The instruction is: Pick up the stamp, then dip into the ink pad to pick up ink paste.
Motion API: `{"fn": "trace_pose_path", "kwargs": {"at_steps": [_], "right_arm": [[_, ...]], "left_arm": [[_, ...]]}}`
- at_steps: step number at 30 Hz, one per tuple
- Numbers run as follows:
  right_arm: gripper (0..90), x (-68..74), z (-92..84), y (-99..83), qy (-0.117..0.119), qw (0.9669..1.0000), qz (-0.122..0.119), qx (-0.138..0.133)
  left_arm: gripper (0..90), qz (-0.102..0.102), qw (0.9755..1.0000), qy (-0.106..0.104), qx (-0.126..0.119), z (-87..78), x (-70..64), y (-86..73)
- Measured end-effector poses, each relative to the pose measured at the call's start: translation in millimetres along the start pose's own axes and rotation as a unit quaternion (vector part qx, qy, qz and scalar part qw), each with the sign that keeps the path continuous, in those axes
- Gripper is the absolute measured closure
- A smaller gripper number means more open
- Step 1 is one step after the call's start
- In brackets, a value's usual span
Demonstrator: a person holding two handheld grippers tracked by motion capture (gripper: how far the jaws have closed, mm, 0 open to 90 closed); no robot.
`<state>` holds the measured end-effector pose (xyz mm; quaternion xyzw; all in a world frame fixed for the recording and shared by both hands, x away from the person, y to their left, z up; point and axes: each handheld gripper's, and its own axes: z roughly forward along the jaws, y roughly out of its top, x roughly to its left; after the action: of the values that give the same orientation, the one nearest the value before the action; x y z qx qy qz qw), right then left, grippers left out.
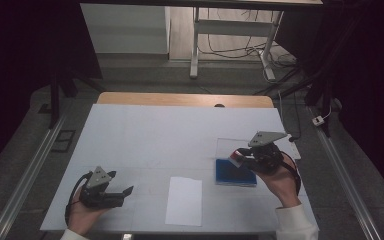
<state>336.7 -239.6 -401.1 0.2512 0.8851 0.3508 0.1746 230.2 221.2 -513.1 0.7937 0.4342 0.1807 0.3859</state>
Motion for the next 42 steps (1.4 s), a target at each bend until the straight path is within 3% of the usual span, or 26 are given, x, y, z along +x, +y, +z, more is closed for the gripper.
{"fn": "trace_pose_path", "kwargs": {"at_steps": [14,24,34,42], "right_arm": [[70.2,-5.0,14.2,-5.6,-0.010,0.9993,0.000,0.035],[70.3,-8.0,32.1,-12.7,-0.012,0.9972,0.007,0.073],[70.3,-7.5,46.8,-16.4,-0.013,0.9943,0.000,0.106],[70.3,-7.6,50.7,-18.1,-0.016,0.9933,0.002,0.114]], "left_arm": [[18.2,0.002,1.0000,-0.002,0.003,1.8,-0.3,0.5],[18.5,0.004,1.0000,-0.002,0.002,0.9,-1.0,0.6],[18.9,0.004,1.0000,-0.003,0.005,0.6,-1.9,0.5],[19.0,0.002,1.0000,-0.003,0.007,0.6,-2.3,0.4]]}}
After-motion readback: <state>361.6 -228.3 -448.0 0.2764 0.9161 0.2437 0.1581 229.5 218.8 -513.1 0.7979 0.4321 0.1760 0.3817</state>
